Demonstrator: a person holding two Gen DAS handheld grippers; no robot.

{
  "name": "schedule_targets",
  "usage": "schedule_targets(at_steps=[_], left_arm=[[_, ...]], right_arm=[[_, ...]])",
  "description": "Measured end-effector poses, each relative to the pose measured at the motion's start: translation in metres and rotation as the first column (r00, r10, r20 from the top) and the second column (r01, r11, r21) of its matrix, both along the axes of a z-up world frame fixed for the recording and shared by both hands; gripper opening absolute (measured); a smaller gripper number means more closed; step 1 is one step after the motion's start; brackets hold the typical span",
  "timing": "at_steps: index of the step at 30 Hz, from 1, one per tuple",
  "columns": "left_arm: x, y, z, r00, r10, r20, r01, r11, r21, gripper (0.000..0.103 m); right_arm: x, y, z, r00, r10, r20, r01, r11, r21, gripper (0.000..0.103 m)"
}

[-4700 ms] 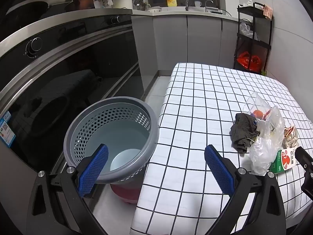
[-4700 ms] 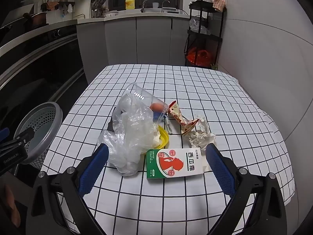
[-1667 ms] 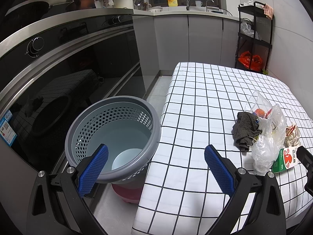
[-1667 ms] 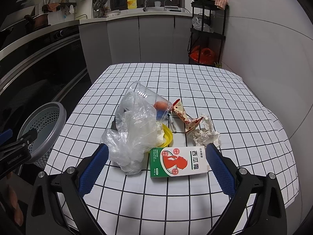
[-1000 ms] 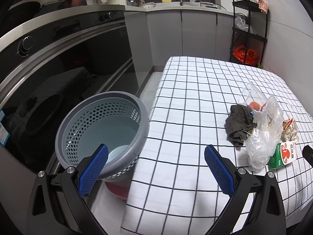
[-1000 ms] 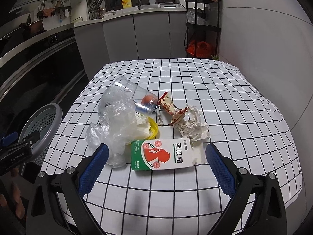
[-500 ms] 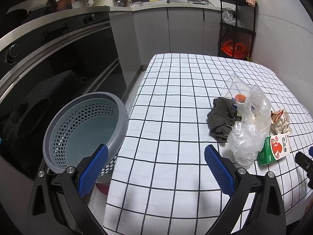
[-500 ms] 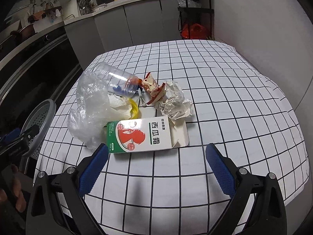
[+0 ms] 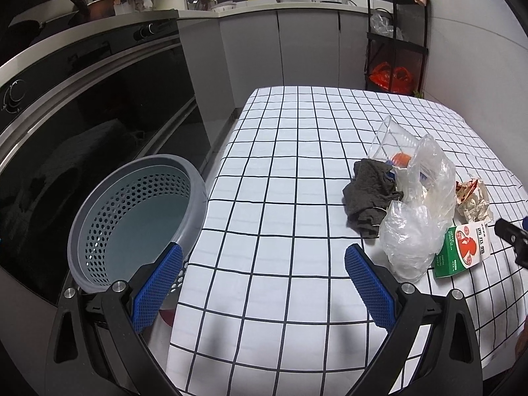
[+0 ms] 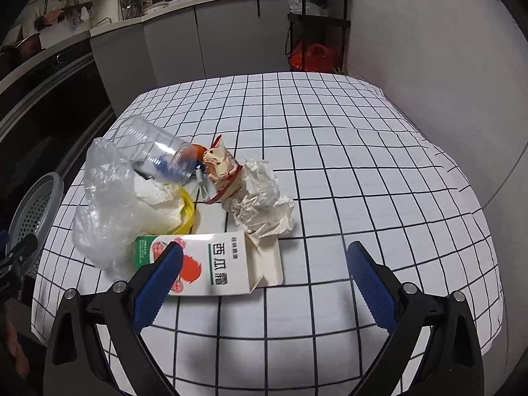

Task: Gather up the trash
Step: 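Move the right tool toward the crumpled white paper on the carton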

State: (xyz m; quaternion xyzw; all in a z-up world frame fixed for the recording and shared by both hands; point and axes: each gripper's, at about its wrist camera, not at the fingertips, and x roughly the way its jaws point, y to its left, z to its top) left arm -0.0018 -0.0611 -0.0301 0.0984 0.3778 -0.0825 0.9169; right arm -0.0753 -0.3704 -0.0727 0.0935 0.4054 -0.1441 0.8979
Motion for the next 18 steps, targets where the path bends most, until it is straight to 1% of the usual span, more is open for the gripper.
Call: schedule_targets(at_steps=[3, 9, 12, 15, 18], left_arm=[[-0.001, -0.003, -0.002, 1.0, -0.005, 0.001, 0.005, 1.0, 0.008, 0.097], [-0.002, -0.007, -0.004, 1.0, -0.008, -0.004, 0.008, 1.0, 0.014, 0.097], [-0.002, -0.009, -0.005, 1.0, -0.009, -0.005, 0.01, 1.0, 0.02, 0.097], [-0.001, -0.01, -0.006, 1.0, -0.01, -0.007, 0.01, 1.0, 0.026, 0.097], [0.001, -0.01, -0.007, 1.0, -0.008, -0.012, 0.009, 1.0, 0.026, 0.097]], right_arm=[[0.014, -0.008, -0.004, 1.0, -0.001, -0.022, 0.0, 1.0, -0.015, 0.095], [0.04, -0.015, -0.012, 0.998, 0.043, -0.047, -0.044, 0.998, -0.036, 0.095], [0.049, -0.017, -0.017, 0.996, 0.052, -0.067, -0.055, 0.998, -0.041, 0.095], [0.055, -0.02, -0.024, 0.995, 0.062, -0.084, -0.064, 0.998, -0.022, 0.094], [0.06, -0.018, -0.027, 0.993, 0.07, -0.092, -0.073, 0.997, -0.037, 0.094]])
